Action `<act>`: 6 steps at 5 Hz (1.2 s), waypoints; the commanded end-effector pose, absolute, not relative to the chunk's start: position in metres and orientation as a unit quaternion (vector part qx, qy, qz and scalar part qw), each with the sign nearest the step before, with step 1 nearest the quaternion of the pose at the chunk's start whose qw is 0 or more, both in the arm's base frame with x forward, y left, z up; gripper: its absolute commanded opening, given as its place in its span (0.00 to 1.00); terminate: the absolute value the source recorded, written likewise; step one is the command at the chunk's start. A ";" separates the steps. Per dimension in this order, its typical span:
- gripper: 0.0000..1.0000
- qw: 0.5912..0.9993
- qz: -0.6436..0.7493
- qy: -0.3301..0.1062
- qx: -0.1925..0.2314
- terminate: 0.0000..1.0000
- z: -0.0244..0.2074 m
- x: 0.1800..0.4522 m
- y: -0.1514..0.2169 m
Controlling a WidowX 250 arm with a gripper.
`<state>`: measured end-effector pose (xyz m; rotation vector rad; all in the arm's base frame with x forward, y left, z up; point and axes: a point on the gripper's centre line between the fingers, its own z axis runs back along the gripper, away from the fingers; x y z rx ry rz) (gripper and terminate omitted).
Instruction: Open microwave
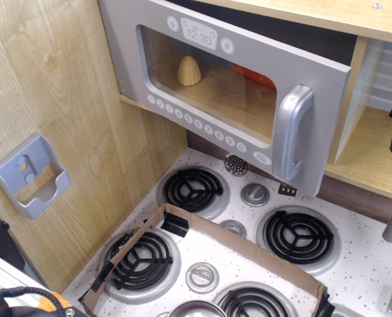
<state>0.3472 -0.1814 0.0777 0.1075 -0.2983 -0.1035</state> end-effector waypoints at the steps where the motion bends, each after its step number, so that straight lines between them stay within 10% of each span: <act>1: 1.00 0.977 -0.099 -0.172 0.072 0.00 0.096 0.352 -0.146; 6: 1.00 0.991 0.019 -0.122 0.052 0.00 0.063 0.257 -0.060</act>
